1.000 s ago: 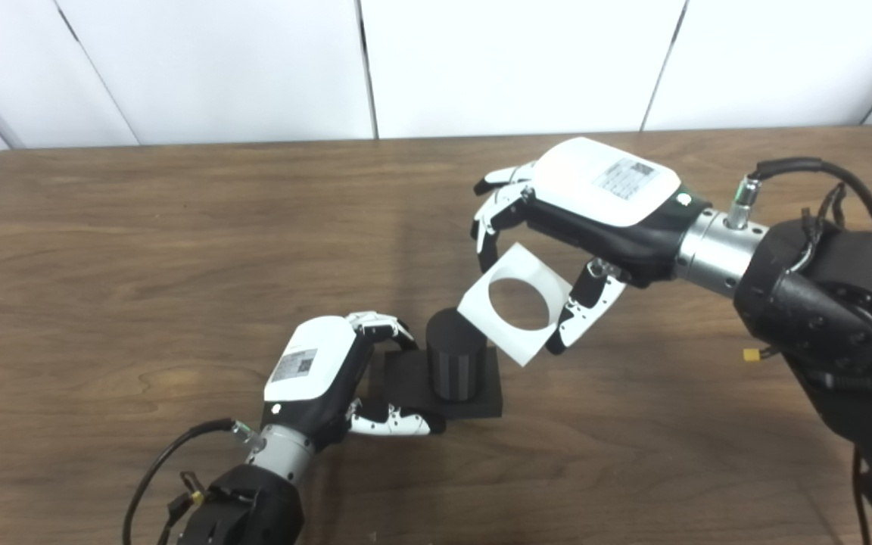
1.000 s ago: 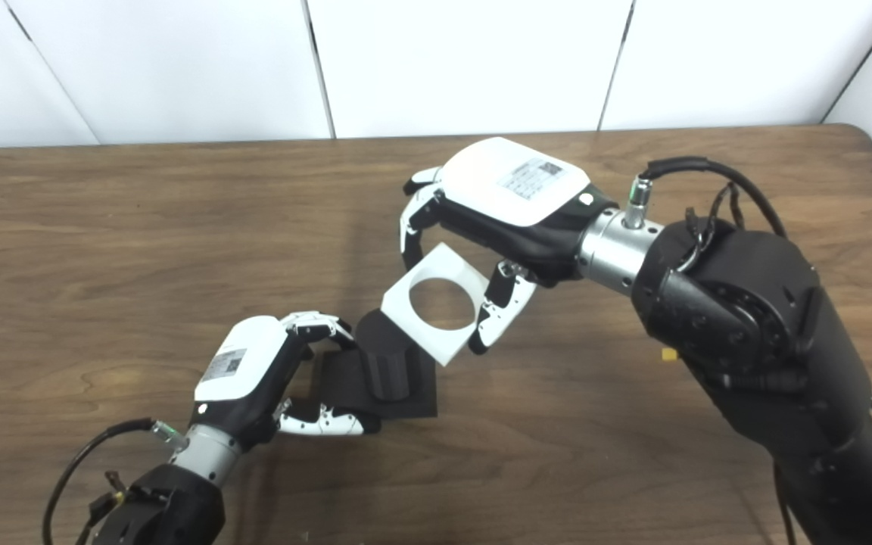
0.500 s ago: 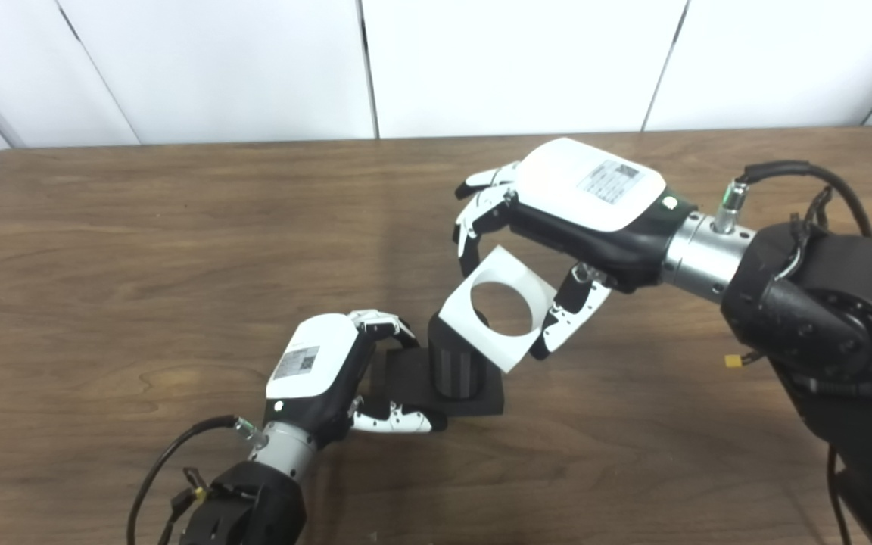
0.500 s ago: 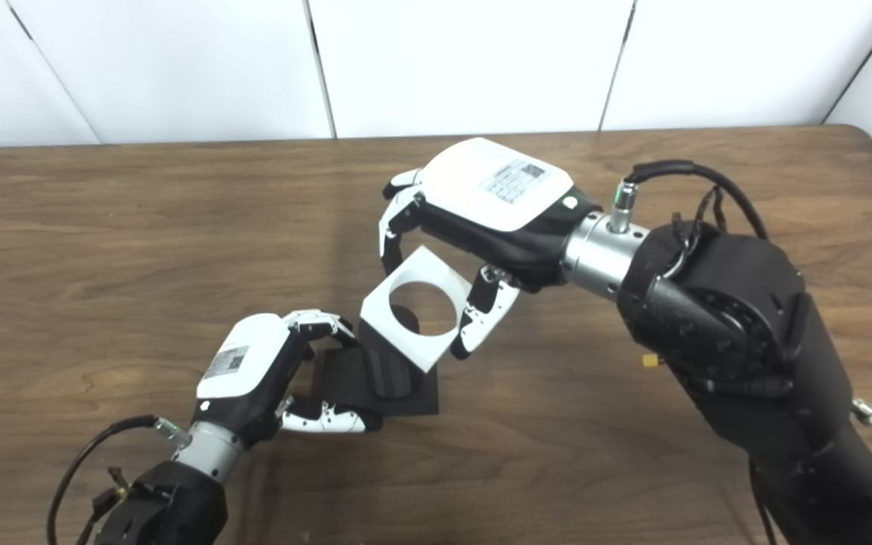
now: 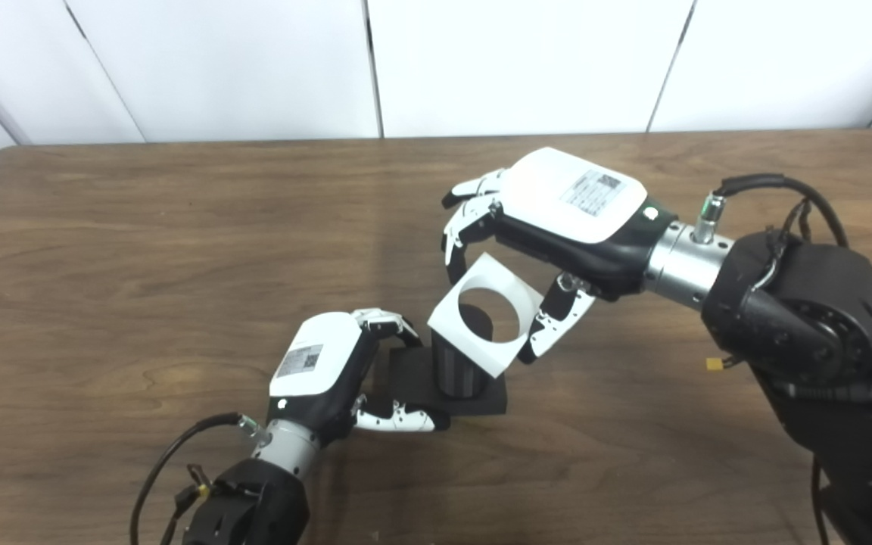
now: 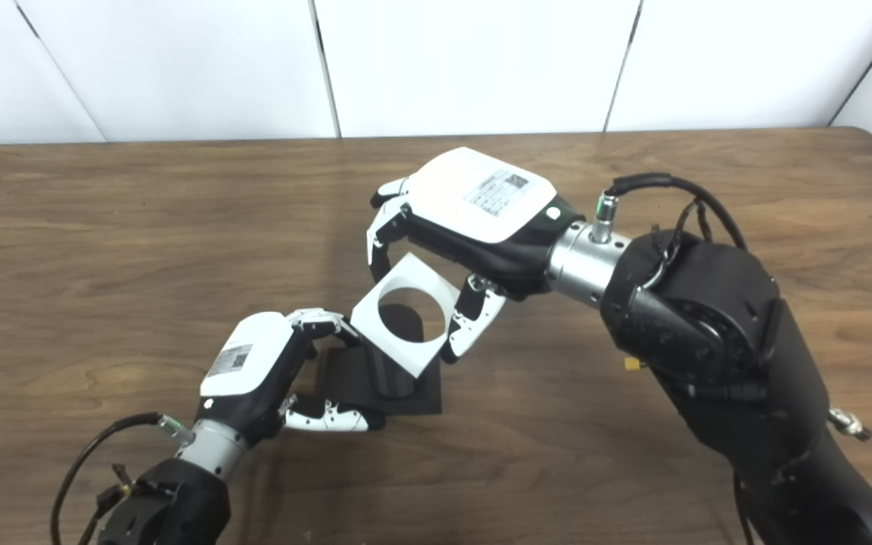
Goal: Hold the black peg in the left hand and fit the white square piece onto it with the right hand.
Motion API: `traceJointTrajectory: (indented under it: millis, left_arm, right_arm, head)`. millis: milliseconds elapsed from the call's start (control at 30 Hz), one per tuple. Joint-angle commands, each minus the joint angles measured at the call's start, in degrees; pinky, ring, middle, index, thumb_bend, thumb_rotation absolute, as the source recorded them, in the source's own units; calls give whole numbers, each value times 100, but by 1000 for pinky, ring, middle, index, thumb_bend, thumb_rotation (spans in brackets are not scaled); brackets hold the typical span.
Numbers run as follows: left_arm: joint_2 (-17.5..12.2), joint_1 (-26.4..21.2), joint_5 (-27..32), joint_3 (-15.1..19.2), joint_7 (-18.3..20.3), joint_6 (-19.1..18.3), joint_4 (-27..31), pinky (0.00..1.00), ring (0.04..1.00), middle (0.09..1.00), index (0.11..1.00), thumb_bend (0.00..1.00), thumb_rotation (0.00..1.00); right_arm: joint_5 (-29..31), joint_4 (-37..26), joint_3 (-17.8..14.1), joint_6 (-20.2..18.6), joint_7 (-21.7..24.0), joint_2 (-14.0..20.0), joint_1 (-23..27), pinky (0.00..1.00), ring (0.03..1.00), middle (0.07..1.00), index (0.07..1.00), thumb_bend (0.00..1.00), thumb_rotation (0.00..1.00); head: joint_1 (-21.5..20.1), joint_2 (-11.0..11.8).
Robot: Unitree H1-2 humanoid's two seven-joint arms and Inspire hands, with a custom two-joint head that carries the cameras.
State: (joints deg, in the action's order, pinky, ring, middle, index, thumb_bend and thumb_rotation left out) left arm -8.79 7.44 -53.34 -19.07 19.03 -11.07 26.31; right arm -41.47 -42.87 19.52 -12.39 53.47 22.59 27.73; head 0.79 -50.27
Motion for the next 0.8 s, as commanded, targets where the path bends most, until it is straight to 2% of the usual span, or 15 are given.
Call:
traceJointTrajectory:
  millis: [0,233,767]
  left_arm:
    - [19,42,16,-87,125,-43,-9,741,829,764,488,506,46]
    - [23,69,0,-101,124,-41,21,740,829,763,488,505,46]
    - [65,129,-45,-138,106,-34,63,736,824,759,488,506,46]
  right_arm:
    - [-51,-16,-44,198,-208,-31,113,844,868,721,482,524,130]
    - [-104,104,46,330,-136,-69,55,847,871,722,483,523,129]
    - [-53,287,3,515,-374,-145,-261,864,872,725,482,523,128]
  head:
    - [4,0]
    - [9,-18]
    - [3,-35]
